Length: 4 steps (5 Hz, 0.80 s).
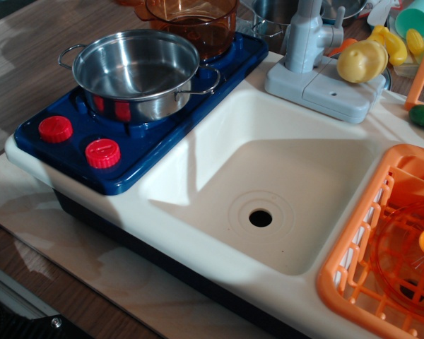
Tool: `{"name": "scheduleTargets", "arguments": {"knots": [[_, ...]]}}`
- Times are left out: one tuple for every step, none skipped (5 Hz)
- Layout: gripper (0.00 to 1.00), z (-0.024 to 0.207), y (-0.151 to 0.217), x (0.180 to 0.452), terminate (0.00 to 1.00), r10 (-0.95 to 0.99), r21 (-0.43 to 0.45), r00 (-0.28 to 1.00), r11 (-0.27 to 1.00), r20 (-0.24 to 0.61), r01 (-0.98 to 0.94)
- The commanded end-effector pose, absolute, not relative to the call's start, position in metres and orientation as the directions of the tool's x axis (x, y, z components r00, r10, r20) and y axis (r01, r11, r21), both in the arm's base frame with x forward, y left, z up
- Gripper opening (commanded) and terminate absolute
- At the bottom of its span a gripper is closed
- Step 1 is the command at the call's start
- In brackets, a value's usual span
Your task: Put pan from stove to sink
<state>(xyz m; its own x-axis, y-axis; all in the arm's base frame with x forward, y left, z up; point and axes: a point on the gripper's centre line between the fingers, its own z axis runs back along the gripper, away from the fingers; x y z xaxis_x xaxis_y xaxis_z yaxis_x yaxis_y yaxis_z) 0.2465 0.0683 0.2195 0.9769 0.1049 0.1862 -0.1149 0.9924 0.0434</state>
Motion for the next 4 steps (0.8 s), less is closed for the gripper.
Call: {"name": "scheduleTargets", "arguments": {"knots": [[1.0, 0.219, 0.068, 0.247, 0.0, 0.105, 0.043, 0.977, 0.992, 0.186, -0.115], [1.0, 0.217, 0.056, 0.24, 0.0, -0.041, 0.058, 0.976, 0.998, 0.213, 0.029], [1.0, 0.206, 0.049, 0.231, 0.0, -0.119, 0.034, 0.962, 0.993, 0.247, 0.114], [1.0, 0.198, 0.042, 0.224, 0.0, -0.17, 0.036, 0.95, 0.985, 0.264, 0.166]]}}
